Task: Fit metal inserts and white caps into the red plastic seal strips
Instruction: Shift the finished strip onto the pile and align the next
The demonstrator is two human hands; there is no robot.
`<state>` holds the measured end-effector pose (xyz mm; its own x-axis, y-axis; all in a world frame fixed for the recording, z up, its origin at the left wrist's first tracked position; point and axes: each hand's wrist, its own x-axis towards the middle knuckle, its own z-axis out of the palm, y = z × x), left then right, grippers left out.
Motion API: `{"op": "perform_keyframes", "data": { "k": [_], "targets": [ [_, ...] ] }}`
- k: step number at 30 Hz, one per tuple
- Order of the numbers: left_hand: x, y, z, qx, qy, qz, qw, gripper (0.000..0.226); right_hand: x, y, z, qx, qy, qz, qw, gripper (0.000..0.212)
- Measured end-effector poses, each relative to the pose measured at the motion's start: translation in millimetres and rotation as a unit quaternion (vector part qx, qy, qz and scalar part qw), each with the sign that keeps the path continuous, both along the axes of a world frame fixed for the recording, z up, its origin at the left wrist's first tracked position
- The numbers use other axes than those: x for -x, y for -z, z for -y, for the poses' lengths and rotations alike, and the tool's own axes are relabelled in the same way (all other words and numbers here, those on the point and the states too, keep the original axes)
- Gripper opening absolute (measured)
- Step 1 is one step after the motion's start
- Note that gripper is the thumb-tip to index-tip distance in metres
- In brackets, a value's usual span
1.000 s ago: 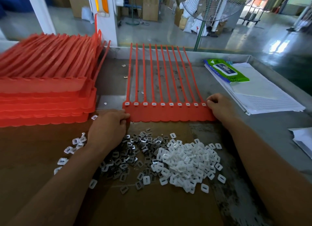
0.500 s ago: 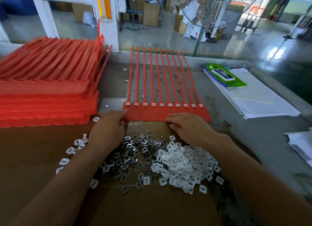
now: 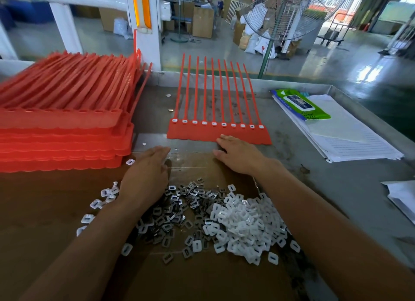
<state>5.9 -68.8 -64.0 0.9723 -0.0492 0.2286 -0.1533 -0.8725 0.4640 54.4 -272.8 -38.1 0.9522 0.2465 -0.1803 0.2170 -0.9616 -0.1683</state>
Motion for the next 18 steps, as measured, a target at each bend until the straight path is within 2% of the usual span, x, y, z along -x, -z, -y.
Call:
{"op": "perform_keyframes", "data": {
  "k": [3, 5, 8, 10, 12, 14, 16, 18],
  "targets": [
    [-0.8, 0.1, -0.5, -0.018, 0.016, 0.006, 1.000, 0.035, 1.9, -2.2, -1.9, -0.005, 0.005, 0.004, 1.000, 0.052],
    [0.9, -1.8, 0.0, -0.016, 0.018, 0.017, 1.000, 0.031, 6.6, -6.8, -7.3, -0.030, 0.002, 0.037, 0.999, 0.047],
    [3.7, -4.1, 1.0, -0.010, 0.016, 0.038, 0.999, 0.023, 14.0, -21.6, -31.0, -0.136, -0.017, 0.086, 0.987, 0.033],
    [3.6, -4.3, 0.8, -0.006, 0.019, 0.037, 0.999, 0.021, 18.6, -35.1, -55.1, -0.206, -0.035, 0.082, 0.975, 0.023],
    [2.5, -3.4, 0.0, -0.016, 0.028, 0.034, 0.999, 0.022, 20.3, -47.5, -79.5, -0.251, -0.056, 0.075, 0.964, 0.024],
    [1.5, -4.7, -0.6, -0.029, 0.036, 0.035, 0.998, 0.022, 20.2, -57.9, -101.7, -0.316, -0.054, 0.035, 0.947, 0.026],
    [3.3, -8.7, 1.0, -0.061, 0.045, 0.038, 0.996, 0.015, 19.3, -64.6, -122.5, -0.411, -0.017, -0.052, 0.910, 0.022],
    [7.4, -13.6, 3.3, -0.084, 0.033, 0.048, 0.995, 0.010, 15.9, -65.2, -141.3, -0.458, 0.032, -0.117, 0.881, 0.022]
  ]
}}
